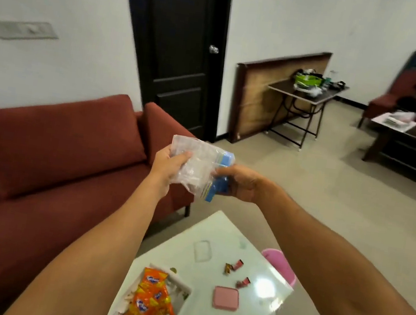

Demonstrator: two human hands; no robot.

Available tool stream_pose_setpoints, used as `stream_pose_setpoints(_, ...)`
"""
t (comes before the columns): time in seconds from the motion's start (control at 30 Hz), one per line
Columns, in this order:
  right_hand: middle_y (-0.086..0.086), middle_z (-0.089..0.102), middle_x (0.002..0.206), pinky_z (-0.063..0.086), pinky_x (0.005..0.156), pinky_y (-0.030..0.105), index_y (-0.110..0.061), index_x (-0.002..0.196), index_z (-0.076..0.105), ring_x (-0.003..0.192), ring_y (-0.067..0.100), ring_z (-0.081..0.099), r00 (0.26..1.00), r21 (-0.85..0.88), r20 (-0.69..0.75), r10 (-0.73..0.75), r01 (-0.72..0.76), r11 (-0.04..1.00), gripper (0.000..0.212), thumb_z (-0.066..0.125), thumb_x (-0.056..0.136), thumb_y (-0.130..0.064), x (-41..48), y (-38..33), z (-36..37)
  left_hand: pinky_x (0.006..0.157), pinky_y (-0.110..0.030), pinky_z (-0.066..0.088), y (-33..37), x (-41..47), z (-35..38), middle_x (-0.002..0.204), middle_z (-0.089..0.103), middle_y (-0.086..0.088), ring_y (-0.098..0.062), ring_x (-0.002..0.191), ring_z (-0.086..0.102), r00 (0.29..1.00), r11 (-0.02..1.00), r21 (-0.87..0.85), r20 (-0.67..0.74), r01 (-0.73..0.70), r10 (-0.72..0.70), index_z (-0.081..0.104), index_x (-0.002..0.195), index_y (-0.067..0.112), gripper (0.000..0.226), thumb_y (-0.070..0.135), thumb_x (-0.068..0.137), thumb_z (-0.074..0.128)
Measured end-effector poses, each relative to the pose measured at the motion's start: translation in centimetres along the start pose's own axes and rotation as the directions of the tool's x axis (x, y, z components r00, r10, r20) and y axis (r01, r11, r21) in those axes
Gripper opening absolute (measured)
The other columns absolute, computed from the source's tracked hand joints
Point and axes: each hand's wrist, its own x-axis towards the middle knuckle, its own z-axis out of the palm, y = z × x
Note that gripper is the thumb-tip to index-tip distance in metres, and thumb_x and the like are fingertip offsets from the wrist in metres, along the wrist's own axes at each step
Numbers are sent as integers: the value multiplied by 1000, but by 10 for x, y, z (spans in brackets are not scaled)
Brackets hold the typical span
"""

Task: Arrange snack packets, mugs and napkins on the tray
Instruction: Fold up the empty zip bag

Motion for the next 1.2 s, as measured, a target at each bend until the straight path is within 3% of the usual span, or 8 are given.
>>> stream_pose_setpoints(0.2,8,68,112,60,61,32,-24,103,64,90,23,71,930,-43,-359,-79,68,997,26,75,83,-10,-11,21,-106,56,-27,59,-46,10,108,113,70,-2,-22,96,72,950,955,236,211,180,-231,58,131,20,47,19,88,77)
stream_pose_setpoints(0.37,11,75,109,61,68,36,-25,119,62,92,30,76,974,-122,-211,85,-113,986,59,86,70,-49,-9,34,-212,48,-20,55,-90,37,210,105,65,3,-18,91,69,980,945,298,100,138,-175,56,134,22,48,10,90,73)
stream_pose_setpoints(0.53,11,71,103,55,55,25,-15,126,59,79,21,72,940,-160,-331,85,-144,977,48,77,83,-9,17,63,-339,57,-30,60,-170,65,327,122,67,-8,-25,97,71,955,922,276,37,272,-293,57,129,15,43,8,89,73)
stream_pose_setpoints(0.67,14,70,103,53,53,26,-11,120,62,75,23,69,899,-63,-416,133,-175,983,40,74,83,-1,42,111,-419,56,-32,61,-238,89,399,119,68,-10,-24,87,72,924,862,364,12,352,-382,56,119,17,29,17,92,66)
stream_pose_setpoints(0.77,16,70,95,52,49,26,-7,114,63,64,22,68,851,3,-486,200,-227,974,36,74,81,1,68,166,-460,69,-41,65,-294,102,433,119,66,-11,-28,86,74,883,759,517,12,397,-470,49,127,16,37,26,93,60)
stream_pose_setpoints(0.93,20,67,91,54,50,29,-4,109,63,60,26,66,732,95,-570,374,-393,915,31,70,80,3,115,307,-506,98,-39,51,-411,111,441,139,57,-16,-38,121,59,834,524,750,-66,404,-548,31,147,11,64,34,94,58)
stream_pose_setpoints(1.07,16,68,91,58,55,33,-7,107,65,69,31,72,620,90,-621,480,-552,829,29,69,79,0,148,423,-522,103,-39,44,-497,117,425,140,58,-13,-36,128,56,836,503,773,-63,386,-545,35,150,11,63,32,95,59)
stream_pose_setpoints(1.2,14,71,87,63,62,39,-8,104,65,71,30,73,622,-54,-627,470,-636,770,26,68,79,-9,182,510,-527,99,-35,47,-565,124,405,128,66,-2,-26,118,62,855,519,771,-62,369,-515,47,145,17,52,26,95,60)
